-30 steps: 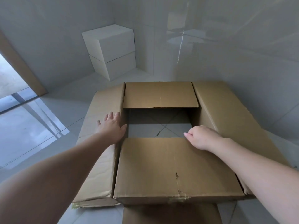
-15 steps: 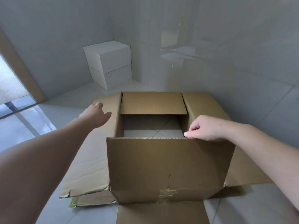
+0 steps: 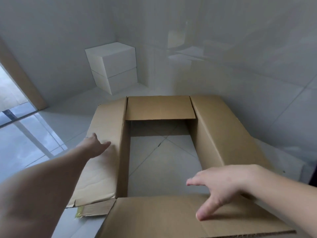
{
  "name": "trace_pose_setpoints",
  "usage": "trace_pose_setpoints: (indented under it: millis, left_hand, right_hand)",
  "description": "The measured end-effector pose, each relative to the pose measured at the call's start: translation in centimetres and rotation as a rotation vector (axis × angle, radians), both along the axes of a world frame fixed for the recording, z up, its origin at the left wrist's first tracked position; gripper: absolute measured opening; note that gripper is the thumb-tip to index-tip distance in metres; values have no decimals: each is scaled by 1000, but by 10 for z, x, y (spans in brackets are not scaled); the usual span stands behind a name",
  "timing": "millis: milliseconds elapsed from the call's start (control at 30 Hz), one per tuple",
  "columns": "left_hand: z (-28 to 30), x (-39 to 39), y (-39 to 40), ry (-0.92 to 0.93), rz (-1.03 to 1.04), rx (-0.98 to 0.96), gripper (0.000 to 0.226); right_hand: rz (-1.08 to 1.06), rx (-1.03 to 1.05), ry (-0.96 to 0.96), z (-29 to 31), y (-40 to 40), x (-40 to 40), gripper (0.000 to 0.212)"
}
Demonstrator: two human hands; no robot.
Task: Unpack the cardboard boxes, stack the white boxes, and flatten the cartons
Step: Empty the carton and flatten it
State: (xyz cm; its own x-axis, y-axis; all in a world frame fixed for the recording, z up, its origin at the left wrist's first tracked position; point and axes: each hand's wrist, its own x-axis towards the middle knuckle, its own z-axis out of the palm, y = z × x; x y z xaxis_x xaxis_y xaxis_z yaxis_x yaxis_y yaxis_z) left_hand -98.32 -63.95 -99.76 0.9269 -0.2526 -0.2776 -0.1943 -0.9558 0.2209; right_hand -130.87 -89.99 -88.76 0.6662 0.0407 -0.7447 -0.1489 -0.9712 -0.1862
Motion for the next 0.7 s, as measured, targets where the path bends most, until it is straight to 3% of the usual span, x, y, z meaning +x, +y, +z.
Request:
trace_pose_setpoints:
  millis: [433,500,567,700]
  left_hand:
    - [-4,-22,-44,-43,-231,-22,67]
    - [-5,-23,-48,-47,-225,-35,65]
    - [-7,-22,-51,-57,-226,-35,65]
    - [-8,-19,-57,-90,-228,-24,65]
  right_hand:
    - [-50,116,-126,-80,20,11,113]
    - [-49,106,-97,-87,25,13,103]
    - [-44,87,-90,-96,31,14,80]
    - [165,-94,-308,-111,41,19,52]
